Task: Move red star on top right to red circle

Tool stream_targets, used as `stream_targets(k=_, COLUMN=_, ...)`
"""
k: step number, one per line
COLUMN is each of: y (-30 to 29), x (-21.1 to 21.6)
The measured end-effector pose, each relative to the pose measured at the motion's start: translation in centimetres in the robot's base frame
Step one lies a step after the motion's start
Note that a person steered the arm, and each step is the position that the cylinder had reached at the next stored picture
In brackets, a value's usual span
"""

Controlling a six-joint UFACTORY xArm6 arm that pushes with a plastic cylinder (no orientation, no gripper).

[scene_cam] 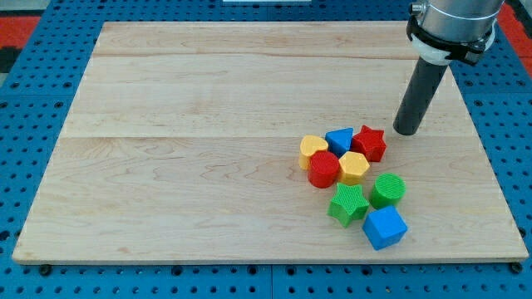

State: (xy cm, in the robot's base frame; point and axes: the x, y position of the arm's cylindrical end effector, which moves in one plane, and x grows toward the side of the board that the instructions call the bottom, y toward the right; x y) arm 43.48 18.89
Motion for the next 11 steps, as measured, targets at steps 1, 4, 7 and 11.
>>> stream_targets(k=1, y=0.3, x=0.0)
stream_targets(k=4, y=0.0, x=2.8)
stream_targets(k=7, y=-4.7, x=1.7)
stream_targets(k=11, y=-6.1, x=6.0)
